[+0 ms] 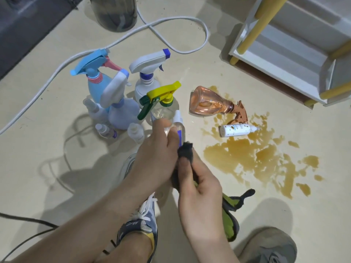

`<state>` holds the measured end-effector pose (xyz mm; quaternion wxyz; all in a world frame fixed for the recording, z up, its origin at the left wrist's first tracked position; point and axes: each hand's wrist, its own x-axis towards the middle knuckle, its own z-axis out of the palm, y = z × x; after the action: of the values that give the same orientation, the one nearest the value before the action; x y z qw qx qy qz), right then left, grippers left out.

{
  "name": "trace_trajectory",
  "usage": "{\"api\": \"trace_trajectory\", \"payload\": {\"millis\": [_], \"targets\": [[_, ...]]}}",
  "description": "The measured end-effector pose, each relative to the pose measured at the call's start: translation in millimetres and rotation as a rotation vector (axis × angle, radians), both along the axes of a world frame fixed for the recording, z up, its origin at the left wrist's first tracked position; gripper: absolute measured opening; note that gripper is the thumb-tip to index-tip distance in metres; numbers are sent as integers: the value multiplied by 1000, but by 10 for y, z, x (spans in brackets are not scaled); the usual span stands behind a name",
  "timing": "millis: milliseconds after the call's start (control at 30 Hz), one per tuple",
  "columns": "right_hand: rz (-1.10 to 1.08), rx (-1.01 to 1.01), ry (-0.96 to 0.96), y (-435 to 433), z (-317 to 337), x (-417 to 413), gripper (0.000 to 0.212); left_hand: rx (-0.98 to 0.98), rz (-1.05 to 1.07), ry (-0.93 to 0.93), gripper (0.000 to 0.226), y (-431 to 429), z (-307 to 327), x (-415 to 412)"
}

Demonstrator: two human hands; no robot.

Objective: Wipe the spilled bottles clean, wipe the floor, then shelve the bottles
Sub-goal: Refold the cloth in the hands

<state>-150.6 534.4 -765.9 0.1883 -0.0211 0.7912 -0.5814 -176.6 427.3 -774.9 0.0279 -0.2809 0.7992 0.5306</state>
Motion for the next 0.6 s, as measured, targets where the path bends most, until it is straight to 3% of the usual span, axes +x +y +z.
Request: {"api": "trace_trajectory", "payload": {"millis": [100,233,267,333,400,467,533,600], "targets": [[14,-105,-73,57,-14,-91,24,190,-30,22,14,18,-73,90],[-123,-127,-246,286,-17,-465,46,450,-233,-108,49,-13,-17,190],[-161,-119,-275,327,-12,-522,49,370,-314,-127,56,-25,-21,203],[-197,-74,-300,367,-1,-572,59,-142,-505,-83,50,-74,-56,209],[-233,-18,-289,357,28,-568,66,-600,-604,109,46,-165,-59,179],[-218,-36,-290,335,66,-568,71,-612,-666,273,45,-178,-75,148],[-169,-85,-279,327,82,-582,71,-366,-633,261,34,-149,-79,134],[-109,-101,-180,329,96,-610,63,-251,-551,204,33,-95,-143,193]]}}
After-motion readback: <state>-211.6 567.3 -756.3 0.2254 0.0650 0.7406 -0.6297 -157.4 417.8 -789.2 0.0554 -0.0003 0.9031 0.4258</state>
